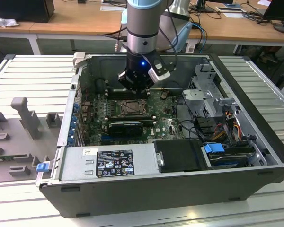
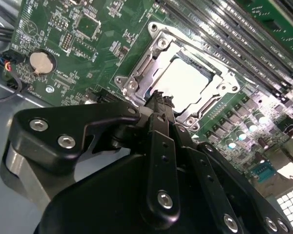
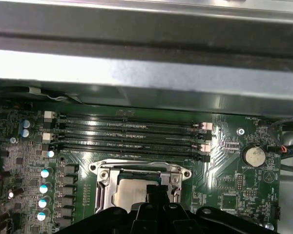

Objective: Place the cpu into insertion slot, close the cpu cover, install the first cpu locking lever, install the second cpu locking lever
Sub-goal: 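Install the second cpu locking lever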

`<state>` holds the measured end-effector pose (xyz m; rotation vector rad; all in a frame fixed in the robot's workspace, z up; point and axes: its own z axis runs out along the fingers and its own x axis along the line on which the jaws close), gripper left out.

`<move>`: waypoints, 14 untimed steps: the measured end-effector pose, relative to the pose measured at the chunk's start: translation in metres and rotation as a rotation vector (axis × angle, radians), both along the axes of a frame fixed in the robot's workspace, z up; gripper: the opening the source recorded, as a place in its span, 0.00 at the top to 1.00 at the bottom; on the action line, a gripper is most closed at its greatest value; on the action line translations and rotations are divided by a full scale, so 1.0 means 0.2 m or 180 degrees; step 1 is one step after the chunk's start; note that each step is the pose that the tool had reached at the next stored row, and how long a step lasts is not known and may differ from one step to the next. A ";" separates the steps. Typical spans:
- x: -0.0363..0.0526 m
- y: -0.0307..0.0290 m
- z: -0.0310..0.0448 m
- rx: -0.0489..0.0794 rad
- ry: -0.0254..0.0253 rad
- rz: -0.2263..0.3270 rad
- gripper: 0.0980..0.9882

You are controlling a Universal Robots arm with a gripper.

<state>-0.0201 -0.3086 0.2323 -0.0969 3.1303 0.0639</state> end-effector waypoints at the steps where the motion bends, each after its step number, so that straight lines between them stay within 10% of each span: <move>1: 0.000 -0.006 0.000 0.0000 0.0000 0.0000 0.99; 9: 0.000 -0.057 0.003 -0.0001 0.0000 0.0000 0.99; 14: 0.000 -0.059 0.074 -0.0020 0.0000 0.0000 0.99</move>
